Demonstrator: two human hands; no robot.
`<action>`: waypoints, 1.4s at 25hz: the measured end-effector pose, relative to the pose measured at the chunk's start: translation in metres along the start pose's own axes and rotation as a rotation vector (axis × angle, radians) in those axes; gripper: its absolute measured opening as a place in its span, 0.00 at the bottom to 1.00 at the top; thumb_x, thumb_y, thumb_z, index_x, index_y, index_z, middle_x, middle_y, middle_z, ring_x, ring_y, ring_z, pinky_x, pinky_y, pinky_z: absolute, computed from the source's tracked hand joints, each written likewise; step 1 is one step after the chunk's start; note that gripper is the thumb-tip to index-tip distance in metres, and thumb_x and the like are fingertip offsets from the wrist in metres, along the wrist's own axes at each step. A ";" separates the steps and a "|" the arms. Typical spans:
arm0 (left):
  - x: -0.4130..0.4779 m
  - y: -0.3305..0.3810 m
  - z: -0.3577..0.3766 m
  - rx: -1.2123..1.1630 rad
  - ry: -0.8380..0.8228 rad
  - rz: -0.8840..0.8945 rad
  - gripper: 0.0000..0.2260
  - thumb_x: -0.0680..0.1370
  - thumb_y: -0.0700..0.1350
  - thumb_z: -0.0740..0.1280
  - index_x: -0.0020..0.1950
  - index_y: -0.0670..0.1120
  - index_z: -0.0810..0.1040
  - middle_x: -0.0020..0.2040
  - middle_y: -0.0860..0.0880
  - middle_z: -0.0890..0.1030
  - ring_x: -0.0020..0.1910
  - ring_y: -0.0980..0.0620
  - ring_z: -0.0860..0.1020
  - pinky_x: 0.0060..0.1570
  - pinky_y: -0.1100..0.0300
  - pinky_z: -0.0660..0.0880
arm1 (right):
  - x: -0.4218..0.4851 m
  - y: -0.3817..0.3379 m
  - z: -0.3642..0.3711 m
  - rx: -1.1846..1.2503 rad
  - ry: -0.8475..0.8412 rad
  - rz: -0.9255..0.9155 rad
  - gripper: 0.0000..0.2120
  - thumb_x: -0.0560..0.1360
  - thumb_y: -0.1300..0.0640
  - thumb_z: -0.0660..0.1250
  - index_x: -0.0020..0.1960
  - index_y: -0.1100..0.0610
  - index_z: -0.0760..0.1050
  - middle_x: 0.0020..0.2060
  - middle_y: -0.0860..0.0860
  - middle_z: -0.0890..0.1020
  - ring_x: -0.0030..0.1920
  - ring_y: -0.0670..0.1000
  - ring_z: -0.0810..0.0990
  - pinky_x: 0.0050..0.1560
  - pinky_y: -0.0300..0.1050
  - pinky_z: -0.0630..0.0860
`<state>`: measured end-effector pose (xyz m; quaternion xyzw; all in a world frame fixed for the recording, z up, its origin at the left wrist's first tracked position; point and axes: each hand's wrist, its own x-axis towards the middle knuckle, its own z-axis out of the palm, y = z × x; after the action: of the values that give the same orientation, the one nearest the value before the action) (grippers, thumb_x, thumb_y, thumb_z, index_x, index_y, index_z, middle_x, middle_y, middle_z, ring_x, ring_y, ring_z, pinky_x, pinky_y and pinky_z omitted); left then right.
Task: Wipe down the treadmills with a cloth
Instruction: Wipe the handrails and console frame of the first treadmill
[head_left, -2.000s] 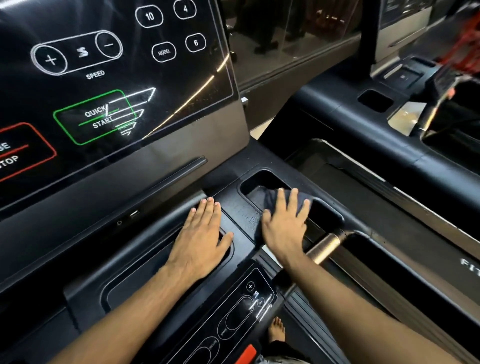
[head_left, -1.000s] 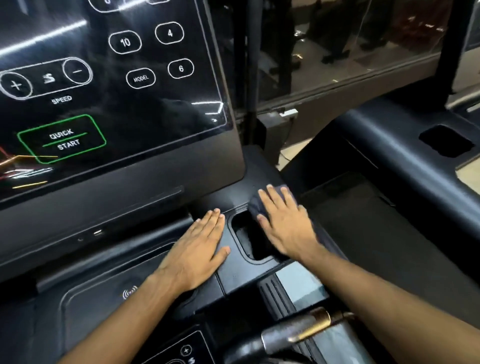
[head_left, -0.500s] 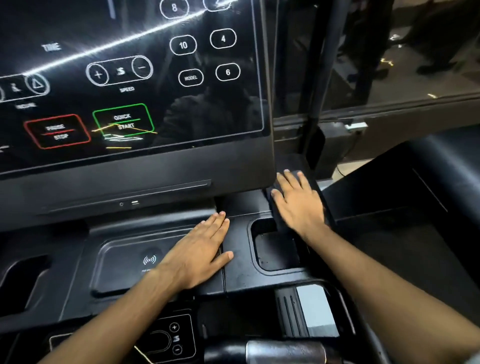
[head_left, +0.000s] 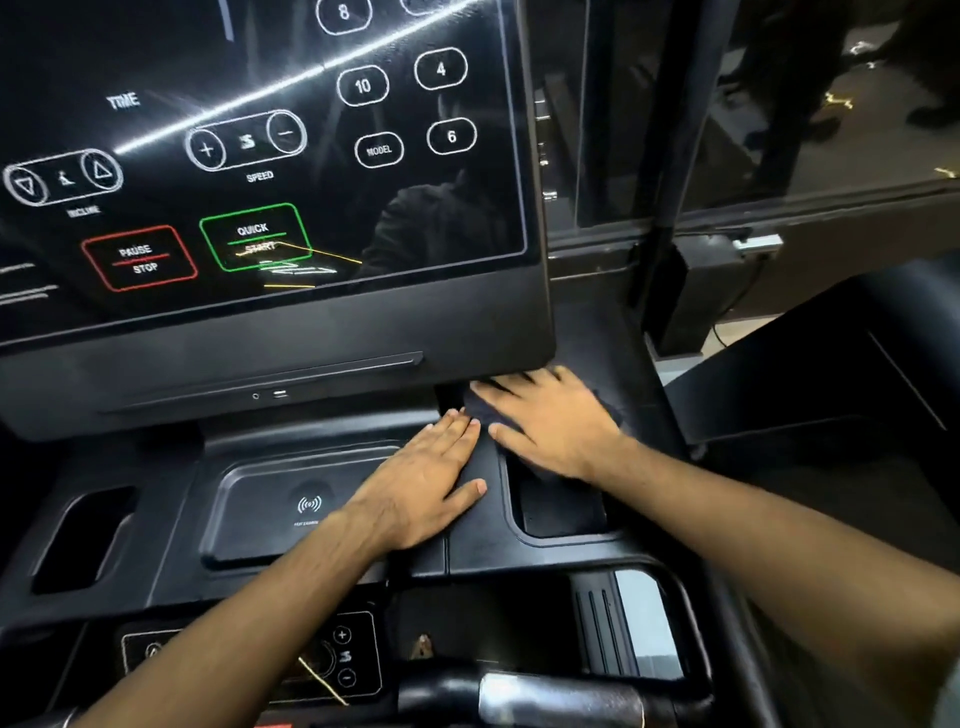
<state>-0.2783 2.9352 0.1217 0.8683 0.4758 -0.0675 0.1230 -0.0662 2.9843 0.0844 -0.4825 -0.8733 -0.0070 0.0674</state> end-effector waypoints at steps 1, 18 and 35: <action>0.003 0.001 0.000 0.001 -0.003 0.006 0.32 0.82 0.58 0.53 0.80 0.45 0.43 0.80 0.49 0.42 0.77 0.56 0.39 0.74 0.62 0.37 | 0.003 0.020 -0.003 0.016 0.010 0.039 0.28 0.79 0.39 0.54 0.77 0.45 0.64 0.75 0.49 0.69 0.73 0.56 0.66 0.65 0.59 0.70; 0.028 0.009 0.003 0.103 -0.015 0.076 0.31 0.82 0.60 0.46 0.80 0.47 0.42 0.79 0.51 0.39 0.77 0.56 0.36 0.76 0.57 0.37 | 0.043 0.091 -0.001 0.057 0.000 0.064 0.27 0.79 0.39 0.54 0.75 0.47 0.69 0.76 0.49 0.68 0.78 0.55 0.60 0.65 0.60 0.70; 0.041 0.011 0.002 0.122 -0.038 0.140 0.29 0.82 0.58 0.46 0.80 0.48 0.43 0.79 0.52 0.40 0.77 0.58 0.37 0.74 0.60 0.34 | 0.047 0.116 0.008 0.404 0.058 0.790 0.28 0.81 0.43 0.56 0.80 0.47 0.58 0.80 0.50 0.59 0.78 0.59 0.56 0.71 0.64 0.64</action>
<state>-0.2467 2.9619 0.1122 0.9039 0.4065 -0.1039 0.0835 0.0060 3.0868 0.0763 -0.7559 -0.6035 0.1767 0.1823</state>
